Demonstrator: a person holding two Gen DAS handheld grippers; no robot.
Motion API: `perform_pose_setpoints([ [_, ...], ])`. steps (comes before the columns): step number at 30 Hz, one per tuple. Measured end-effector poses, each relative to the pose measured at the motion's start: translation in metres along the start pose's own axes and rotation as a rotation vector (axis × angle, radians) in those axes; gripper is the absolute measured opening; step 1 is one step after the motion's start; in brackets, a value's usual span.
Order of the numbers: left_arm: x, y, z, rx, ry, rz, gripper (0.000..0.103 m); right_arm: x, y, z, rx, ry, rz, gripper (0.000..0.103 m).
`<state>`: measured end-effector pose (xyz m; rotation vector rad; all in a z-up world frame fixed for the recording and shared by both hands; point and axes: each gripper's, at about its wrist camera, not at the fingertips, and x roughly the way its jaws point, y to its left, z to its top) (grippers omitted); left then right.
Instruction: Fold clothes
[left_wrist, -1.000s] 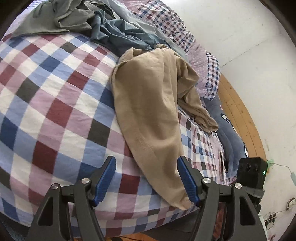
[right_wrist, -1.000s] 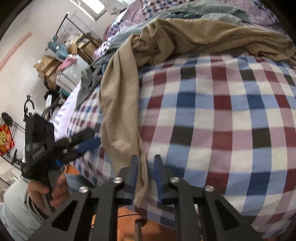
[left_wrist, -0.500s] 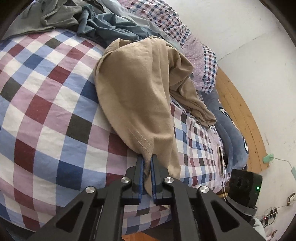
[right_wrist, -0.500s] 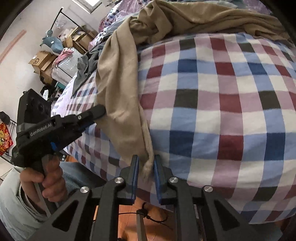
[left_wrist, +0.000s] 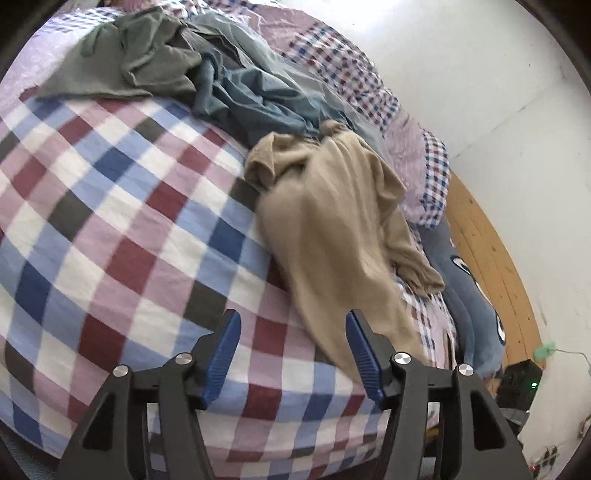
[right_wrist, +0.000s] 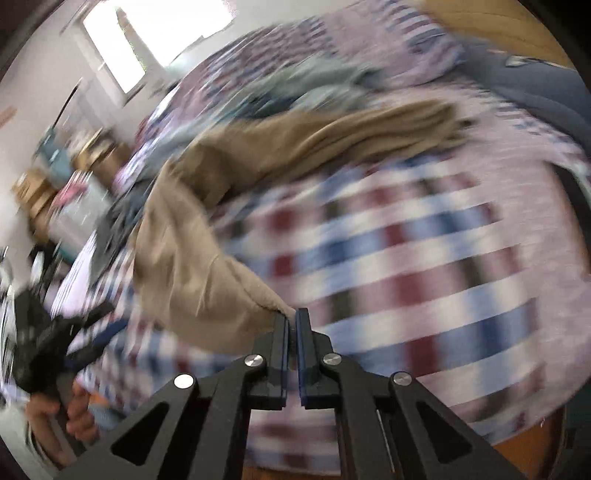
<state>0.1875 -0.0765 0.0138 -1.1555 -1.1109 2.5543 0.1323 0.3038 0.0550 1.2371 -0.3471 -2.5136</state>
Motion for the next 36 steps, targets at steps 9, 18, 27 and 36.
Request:
perform_pose_setpoints([
  [9,0.006,-0.011,0.002,0.013,-0.017,-0.001,0.063,-0.041,-0.091,0.046,0.145,-0.142,-0.223,0.002],
  [18,0.008,-0.023,0.003,0.075,-0.018,-0.009,0.063,-0.049,-0.198,0.056,0.412,-0.137,-0.378,0.004],
  [27,0.009,-0.023,0.009,0.099,-0.024,0.021,0.063,-0.078,-0.140,0.056,0.314,-0.307,-0.430,0.043],
  [36,0.015,-0.053,0.007,0.308,-0.041,0.065,0.063,-0.035,-0.027,0.058,-0.037,-0.253,-0.127,0.043],
])
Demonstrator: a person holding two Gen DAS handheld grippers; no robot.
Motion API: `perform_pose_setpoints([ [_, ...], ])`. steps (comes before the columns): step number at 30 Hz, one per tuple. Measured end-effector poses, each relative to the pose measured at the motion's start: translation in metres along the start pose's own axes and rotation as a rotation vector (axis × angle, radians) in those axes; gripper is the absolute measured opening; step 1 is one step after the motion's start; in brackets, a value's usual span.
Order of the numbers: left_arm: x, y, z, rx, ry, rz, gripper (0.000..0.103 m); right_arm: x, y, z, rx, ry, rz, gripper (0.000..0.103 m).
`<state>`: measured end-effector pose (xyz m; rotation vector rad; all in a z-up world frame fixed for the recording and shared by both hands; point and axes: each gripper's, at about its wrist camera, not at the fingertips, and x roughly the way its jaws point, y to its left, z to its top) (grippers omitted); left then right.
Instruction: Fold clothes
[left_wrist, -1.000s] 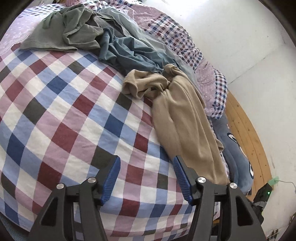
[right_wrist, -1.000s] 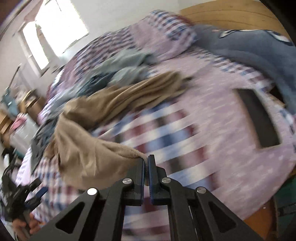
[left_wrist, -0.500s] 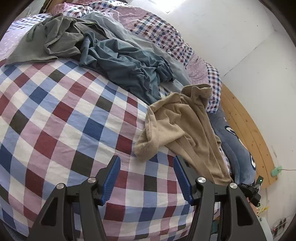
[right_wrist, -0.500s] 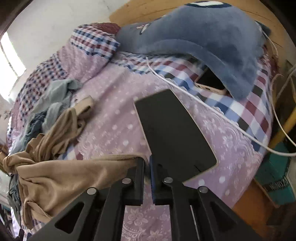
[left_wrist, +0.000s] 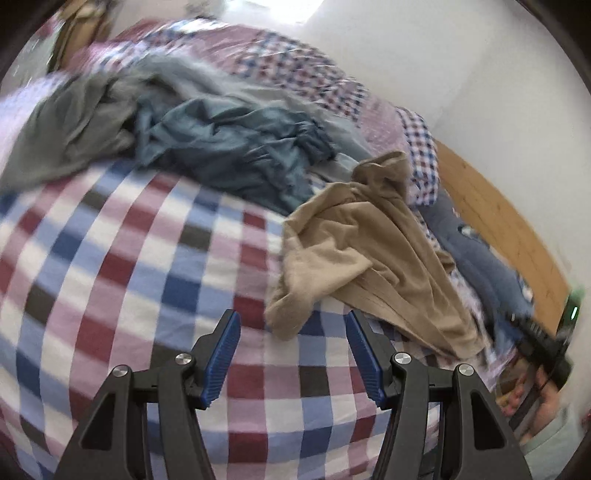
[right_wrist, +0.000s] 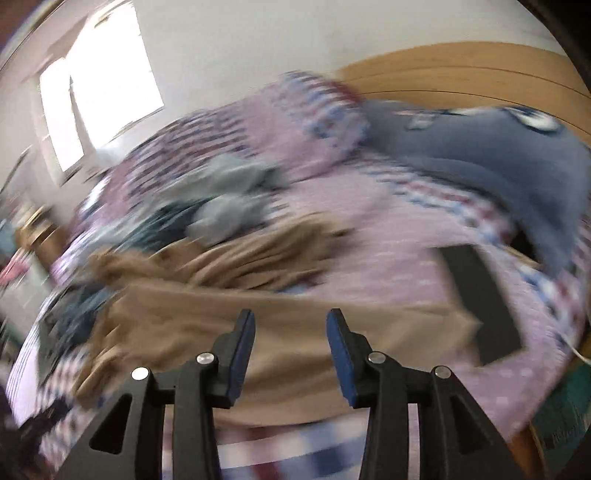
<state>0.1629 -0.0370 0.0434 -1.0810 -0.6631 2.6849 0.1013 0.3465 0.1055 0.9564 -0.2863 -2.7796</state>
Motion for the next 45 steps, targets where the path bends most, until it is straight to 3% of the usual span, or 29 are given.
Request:
perform_pose_setpoints([
  [4,0.012,-0.008,0.003,0.054,0.027,0.012,0.061,0.014,0.064,-0.016,-0.240,0.063,0.211,0.043],
  [6,0.017,-0.003,0.005,0.035,0.046,-0.003,0.043,0.024,0.093,-0.032,-0.381,0.108,0.252,0.043],
  [8,0.019,0.002,0.007,0.009,0.060,-0.022,0.016,0.034,0.111,-0.046,-0.496,0.142,0.240,0.043],
  [10,0.015,0.013,0.011,-0.055,0.050,-0.076,0.009,0.044,0.124,-0.057,-0.578,0.176,0.222,0.043],
  [17,-0.006,0.045,0.024,-0.260,-0.038,-0.271,0.004,0.065,0.130,-0.067,-0.635,0.238,0.179,0.043],
  [20,-0.017,0.062,0.028,-0.353,-0.096,-0.327,0.004,0.058,0.130,-0.067,-0.636,0.233,0.235,0.043],
  [22,-0.021,0.074,0.028,-0.408,-0.116,-0.313,0.004,0.053,0.131,-0.065,-0.620,0.228,0.288,0.043],
  [26,-0.017,0.098,0.024,-0.516,-0.097,-0.232,0.004,0.044,0.135,-0.060,-0.584,0.220,0.372,0.044],
  [31,-0.006,0.097,0.023,-0.495,-0.022,-0.150,0.006,0.044,0.163,-0.077,-0.644,0.234,0.384,0.044],
  [33,-0.004,0.099,0.020,-0.509,-0.004,-0.145,0.014,0.044,0.178,-0.088,-0.684,0.243,0.399,0.044],
  [35,-0.001,0.105,0.016,-0.547,0.013,-0.163,0.049,0.043,0.192,-0.098,-0.714,0.250,0.417,0.043],
  [36,0.000,0.106,0.015,-0.554,0.018,-0.168,0.055,0.043,0.199,-0.103,-0.730,0.254,0.426,0.043],
  [41,0.001,0.107,0.015,-0.538,0.029,-0.177,0.061,0.043,0.222,-0.115,-0.747,0.242,0.460,0.044],
  [45,0.007,0.096,0.019,-0.470,0.048,-0.170,0.061,0.043,0.231,-0.111,-0.728,0.193,0.445,0.044],
])
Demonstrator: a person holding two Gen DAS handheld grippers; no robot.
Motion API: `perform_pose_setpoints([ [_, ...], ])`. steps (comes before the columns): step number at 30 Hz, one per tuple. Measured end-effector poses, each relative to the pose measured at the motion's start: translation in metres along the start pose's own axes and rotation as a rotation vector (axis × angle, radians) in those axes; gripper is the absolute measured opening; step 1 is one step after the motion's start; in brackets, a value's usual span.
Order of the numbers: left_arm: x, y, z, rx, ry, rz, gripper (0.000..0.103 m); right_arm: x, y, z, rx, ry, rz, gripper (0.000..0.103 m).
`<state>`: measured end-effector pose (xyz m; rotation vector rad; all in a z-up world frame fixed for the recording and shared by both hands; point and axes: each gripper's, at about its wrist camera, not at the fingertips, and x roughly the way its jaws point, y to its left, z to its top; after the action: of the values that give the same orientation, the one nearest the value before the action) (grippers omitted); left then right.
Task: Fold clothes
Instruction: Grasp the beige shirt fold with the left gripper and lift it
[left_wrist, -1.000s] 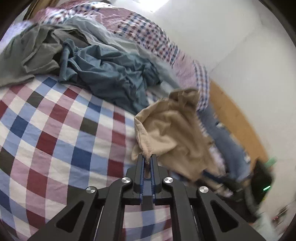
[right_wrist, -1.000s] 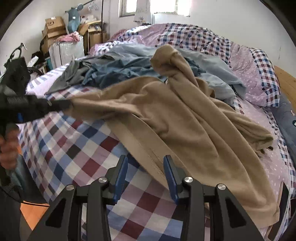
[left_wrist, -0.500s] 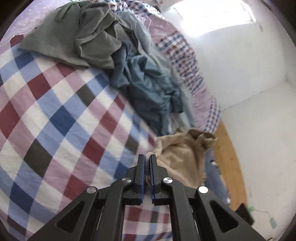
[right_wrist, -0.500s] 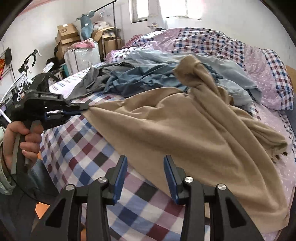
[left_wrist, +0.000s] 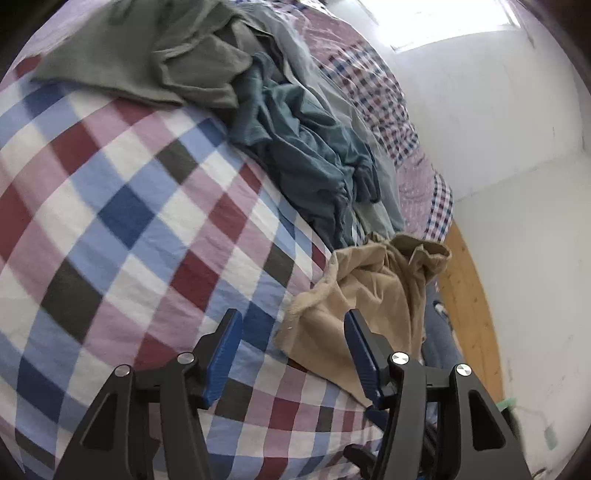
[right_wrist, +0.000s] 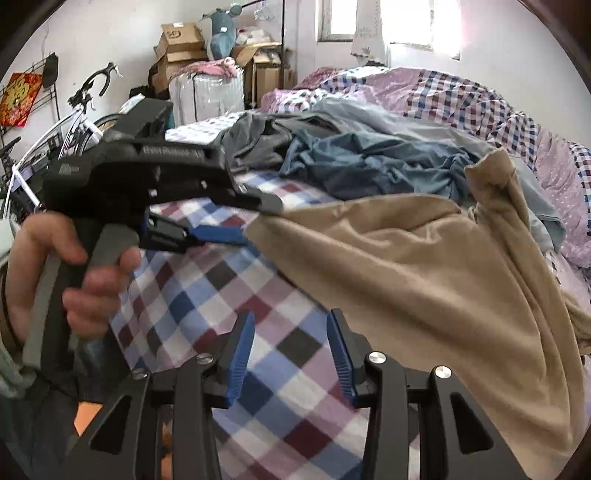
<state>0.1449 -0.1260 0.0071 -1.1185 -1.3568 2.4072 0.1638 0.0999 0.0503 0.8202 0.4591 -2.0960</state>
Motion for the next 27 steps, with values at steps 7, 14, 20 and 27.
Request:
perform_pose_setpoints([
  [7,0.005,-0.024,0.002,0.072,0.093,-0.192,0.007,0.008,0.018,0.013,-0.073,-0.046,-0.080,0.044],
  [14,-0.009,-0.027,0.011,0.011,0.092,-0.401,0.005,0.015,0.032,0.026,-0.128,-0.121,-0.211,0.042],
  [20,-0.008,-0.021,0.013,-0.017,0.141,-0.410,0.005,0.022,0.047,0.037,-0.234,-0.181,-0.339,0.023],
  [27,-0.014,-0.015,0.009,0.002,0.189,-0.398,0.009,0.029,0.050,0.044,-0.252,-0.148,-0.362,0.001],
])
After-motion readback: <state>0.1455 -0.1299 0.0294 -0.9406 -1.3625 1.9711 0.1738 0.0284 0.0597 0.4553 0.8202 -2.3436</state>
